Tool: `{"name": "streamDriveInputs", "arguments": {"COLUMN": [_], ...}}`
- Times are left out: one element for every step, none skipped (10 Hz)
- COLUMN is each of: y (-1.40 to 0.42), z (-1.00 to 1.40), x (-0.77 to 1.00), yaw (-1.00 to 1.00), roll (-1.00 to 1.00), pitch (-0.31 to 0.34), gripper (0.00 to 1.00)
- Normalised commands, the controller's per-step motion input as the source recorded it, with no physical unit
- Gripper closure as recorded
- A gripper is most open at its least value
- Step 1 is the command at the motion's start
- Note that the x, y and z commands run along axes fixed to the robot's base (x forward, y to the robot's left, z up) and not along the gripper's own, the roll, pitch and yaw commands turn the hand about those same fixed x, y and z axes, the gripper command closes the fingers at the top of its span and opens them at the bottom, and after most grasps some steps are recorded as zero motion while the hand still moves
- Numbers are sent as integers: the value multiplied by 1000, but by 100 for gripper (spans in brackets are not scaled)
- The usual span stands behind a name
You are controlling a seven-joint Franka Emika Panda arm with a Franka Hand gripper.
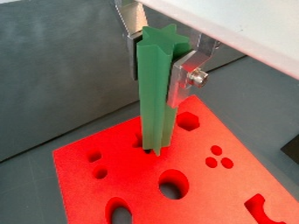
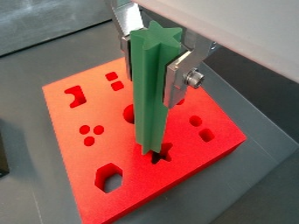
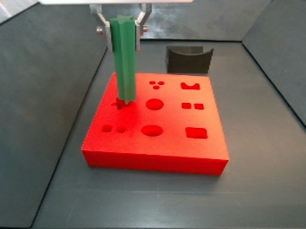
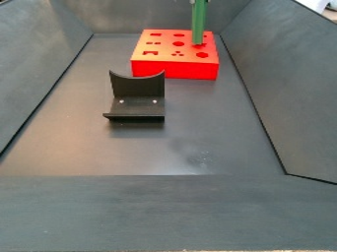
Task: Pick up the star object. Move up. Move to above the board. Insert the star object.
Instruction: Insert the star object.
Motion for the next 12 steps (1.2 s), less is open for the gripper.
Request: {"name": "streamDriveInputs", "arguments": {"y": [-23,0,0,-14,-91,-154,-143,-97,-71,0,0,0], "z": [-91,-60,-23,0,0,0,0,0,-20,-100,-71,0], "x": [0,0,0,0,-17,-51,-3,0,-69,-197,-260,-200], "yaw": [66,109,189,143,0,0,0,0,0,0,0,0], "roll": [0,0,0,0,0,0,3,9,17,23,11,4], "pitch": [0,0,-43,-83,-107,-109,-91,-54,-41,-24,-16,0], "gripper": [100,100,100,100,100,100,100,100,100,100,100,100]}}
